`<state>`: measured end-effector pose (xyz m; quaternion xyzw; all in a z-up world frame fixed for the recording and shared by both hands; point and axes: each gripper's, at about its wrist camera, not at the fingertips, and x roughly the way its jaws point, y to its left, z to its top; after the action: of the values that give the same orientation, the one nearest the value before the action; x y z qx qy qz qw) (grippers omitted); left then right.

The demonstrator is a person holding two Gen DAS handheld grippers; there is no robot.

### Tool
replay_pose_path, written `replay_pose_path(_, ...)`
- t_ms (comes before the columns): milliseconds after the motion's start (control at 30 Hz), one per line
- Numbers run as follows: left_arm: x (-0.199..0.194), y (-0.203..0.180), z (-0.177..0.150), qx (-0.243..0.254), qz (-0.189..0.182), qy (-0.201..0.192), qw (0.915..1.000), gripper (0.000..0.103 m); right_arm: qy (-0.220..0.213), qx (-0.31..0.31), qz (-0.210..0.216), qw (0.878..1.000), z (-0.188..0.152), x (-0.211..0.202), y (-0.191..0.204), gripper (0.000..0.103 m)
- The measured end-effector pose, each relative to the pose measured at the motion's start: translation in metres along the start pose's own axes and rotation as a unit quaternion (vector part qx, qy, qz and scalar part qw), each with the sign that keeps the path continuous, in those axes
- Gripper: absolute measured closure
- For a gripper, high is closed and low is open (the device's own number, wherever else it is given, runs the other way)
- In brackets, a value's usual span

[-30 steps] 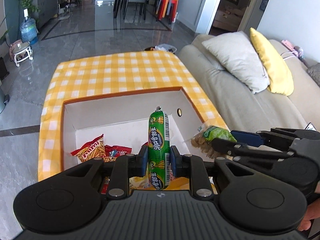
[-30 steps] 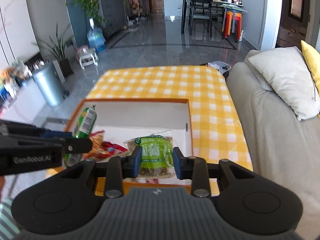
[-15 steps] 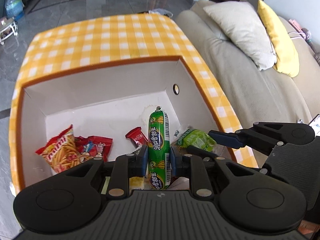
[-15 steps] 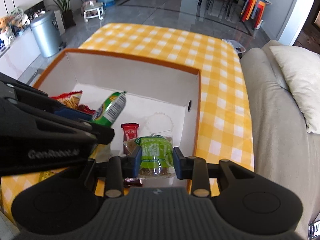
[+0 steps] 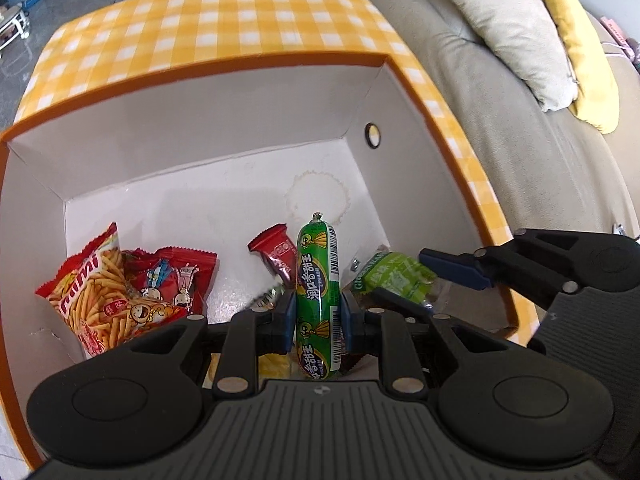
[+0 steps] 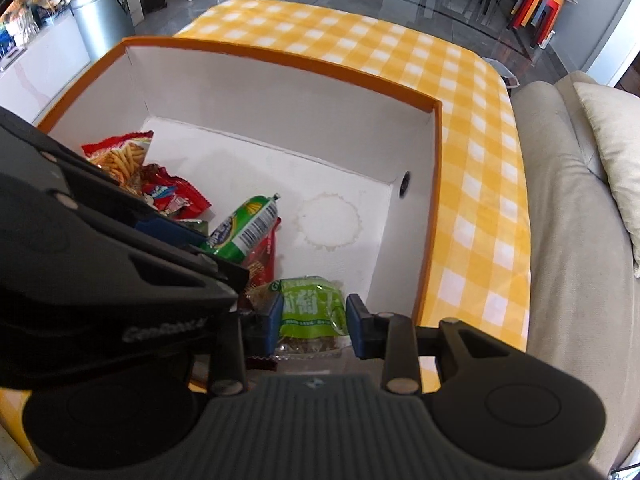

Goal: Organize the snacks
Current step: 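Carry the sausage and green bag over the orange box and open both tools, then withdraw both tools from the box toward the remaining snacks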

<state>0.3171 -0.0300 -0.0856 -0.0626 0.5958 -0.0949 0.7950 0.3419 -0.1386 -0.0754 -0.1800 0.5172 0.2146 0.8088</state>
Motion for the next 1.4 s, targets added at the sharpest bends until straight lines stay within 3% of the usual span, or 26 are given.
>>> replay_pose_path(267, 0.004, 0.006, -0.003, -0.012, -0.004, 0.01, 0.9999, 0.078, 0.012, -0.022, -0.011, 1.0, 0.002, 0.003, 0.007, 0.07)
replay_pose_path(500, -0.016, 0.009, -0.006, -0.017, 0.001, -0.012, 0.9998, 0.05, 0.015, -0.024, -0.024, 0.999, 0.005, -0.004, 0.008, 0.059)
replay_pose_path(633, -0.033, 0.01, -0.012, -0.024, 0.004, -0.044, 0.9987, 0.047, -0.005, -0.016, -0.031, 0.999, 0.005, -0.019, 0.008, 0.053)
replay_pose_path(733, -0.048, 0.01, -0.019, -0.017, 0.009, -0.075, 0.997, 0.039, -0.027, -0.008, -0.033, 0.999, 0.003, -0.034, 0.011, 0.049)
replay_pose_path(1000, -0.093, 0.009, -0.046, -0.022, 0.031, -0.164, 0.9857, 0.037, -0.097, 0.036, -0.043, 0.994, -0.013, -0.077, 0.016, 0.039)
replay_pose_path(1167, -0.118, 0.01, -0.075, -0.026, 0.036, -0.214, 0.9759, 0.037, -0.146, 0.084, -0.043, 0.985, -0.041, -0.105, 0.019, 0.027)
replay_pose_path(1400, -0.131, 0.005, -0.115, -0.026, 0.024, -0.235, 0.9712, 0.037, -0.173, 0.131, -0.051, 0.975, -0.092, -0.13, 0.033, 0.026)
